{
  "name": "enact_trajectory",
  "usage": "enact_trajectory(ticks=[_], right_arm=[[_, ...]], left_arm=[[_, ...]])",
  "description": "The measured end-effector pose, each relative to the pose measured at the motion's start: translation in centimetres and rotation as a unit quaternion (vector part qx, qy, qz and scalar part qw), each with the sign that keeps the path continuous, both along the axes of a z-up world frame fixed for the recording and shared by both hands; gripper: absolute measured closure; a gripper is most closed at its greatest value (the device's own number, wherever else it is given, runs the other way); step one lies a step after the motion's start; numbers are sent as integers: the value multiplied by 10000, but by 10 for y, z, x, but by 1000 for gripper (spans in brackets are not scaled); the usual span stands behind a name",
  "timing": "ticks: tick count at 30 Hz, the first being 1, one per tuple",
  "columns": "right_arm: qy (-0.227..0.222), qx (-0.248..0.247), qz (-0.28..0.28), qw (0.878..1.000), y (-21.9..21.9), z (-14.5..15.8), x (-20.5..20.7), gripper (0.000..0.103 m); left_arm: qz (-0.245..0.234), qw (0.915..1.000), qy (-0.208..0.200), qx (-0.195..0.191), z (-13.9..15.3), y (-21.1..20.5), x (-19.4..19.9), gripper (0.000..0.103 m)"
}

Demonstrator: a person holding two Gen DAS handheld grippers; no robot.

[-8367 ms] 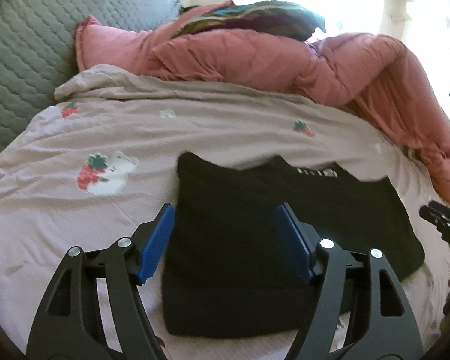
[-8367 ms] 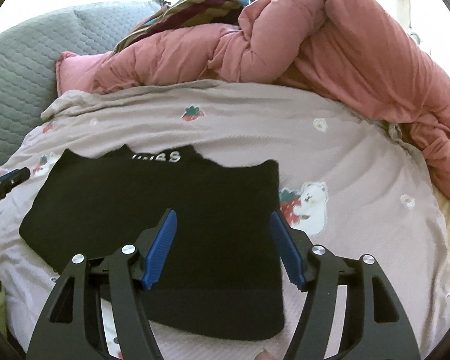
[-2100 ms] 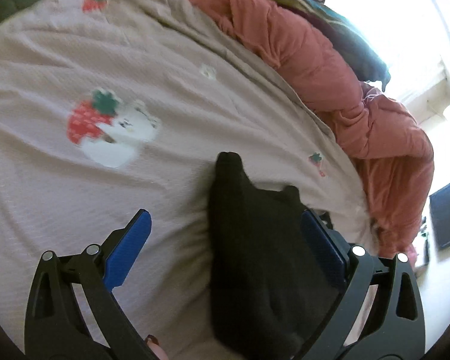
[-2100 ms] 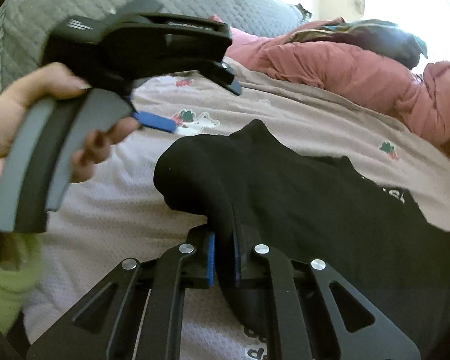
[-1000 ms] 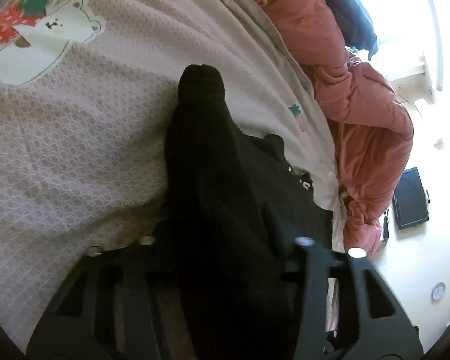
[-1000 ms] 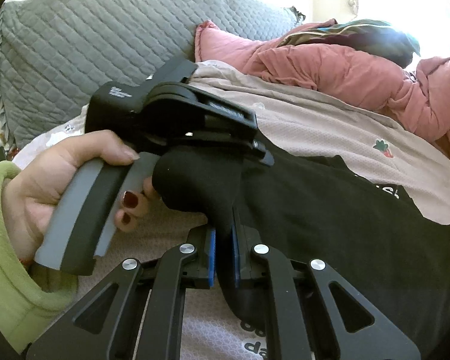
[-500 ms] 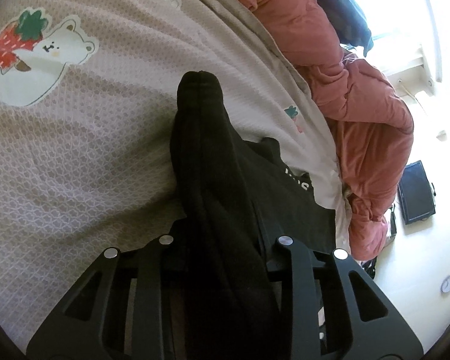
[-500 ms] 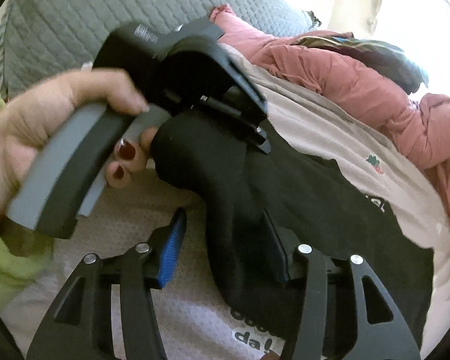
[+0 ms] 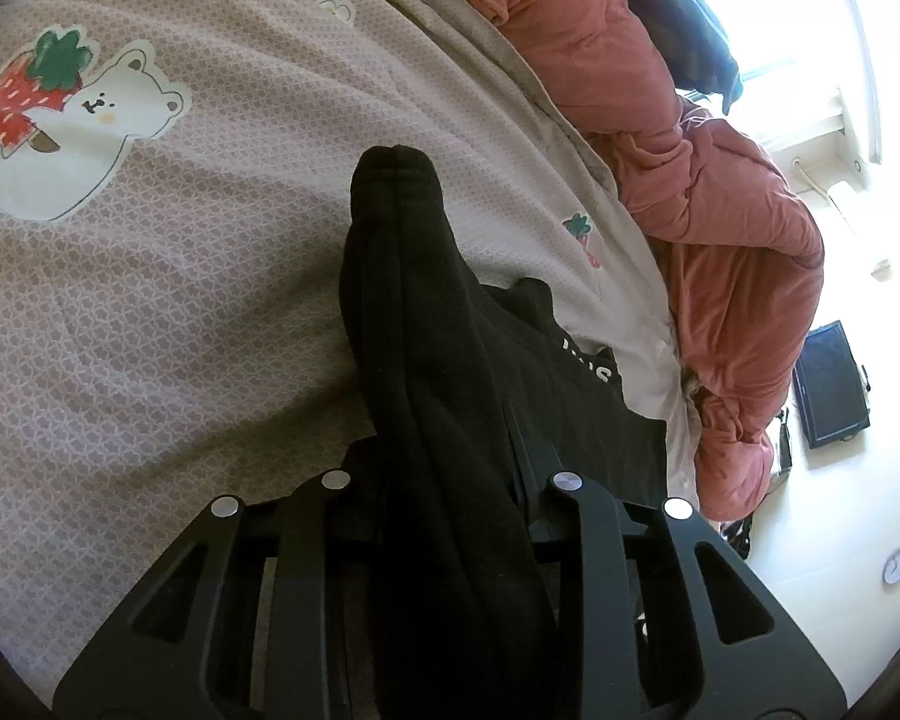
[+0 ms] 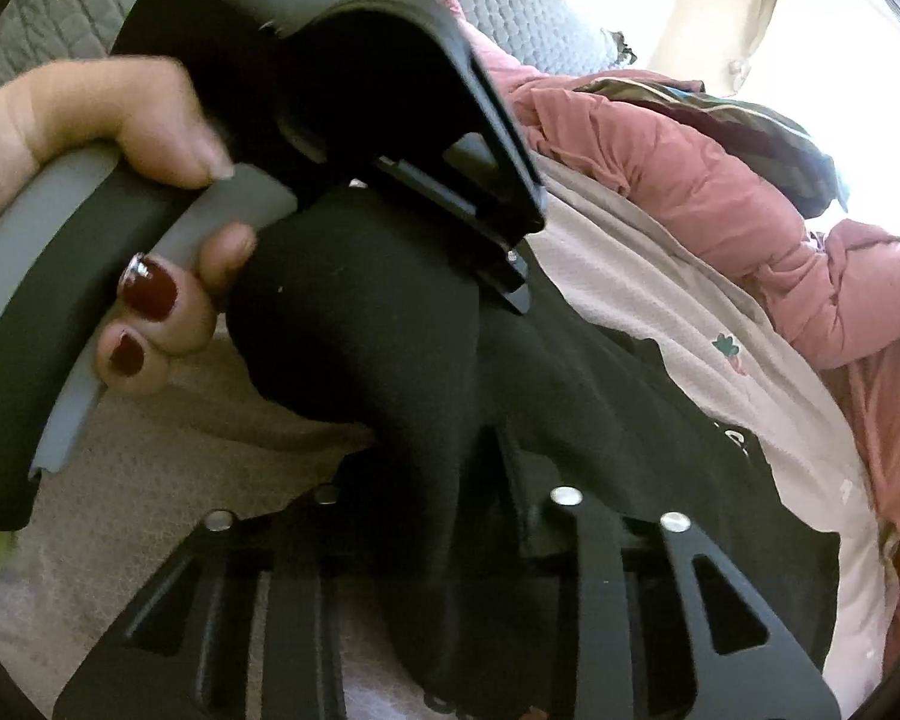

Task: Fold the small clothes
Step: 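Grasp the shirt's other edge with the left gripper beside the right gripper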

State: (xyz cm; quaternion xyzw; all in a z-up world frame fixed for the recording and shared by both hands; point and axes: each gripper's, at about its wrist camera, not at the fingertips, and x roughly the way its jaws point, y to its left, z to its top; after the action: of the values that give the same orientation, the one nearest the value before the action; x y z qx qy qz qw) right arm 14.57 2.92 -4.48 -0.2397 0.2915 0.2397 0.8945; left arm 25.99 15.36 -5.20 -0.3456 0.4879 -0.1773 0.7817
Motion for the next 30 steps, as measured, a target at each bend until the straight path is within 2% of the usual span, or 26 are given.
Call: enact_trajectory(ticks=[13,30], right_arm=[[-12,730,-196,9971,-20,18,-5,83],[-109,1080,-307,9936,-47,38,-18,85]], left_arm=[[-68,9993,-352,130,25,-7,-11,85],[-164,9956,-784,479,54,-35,-32,86]])
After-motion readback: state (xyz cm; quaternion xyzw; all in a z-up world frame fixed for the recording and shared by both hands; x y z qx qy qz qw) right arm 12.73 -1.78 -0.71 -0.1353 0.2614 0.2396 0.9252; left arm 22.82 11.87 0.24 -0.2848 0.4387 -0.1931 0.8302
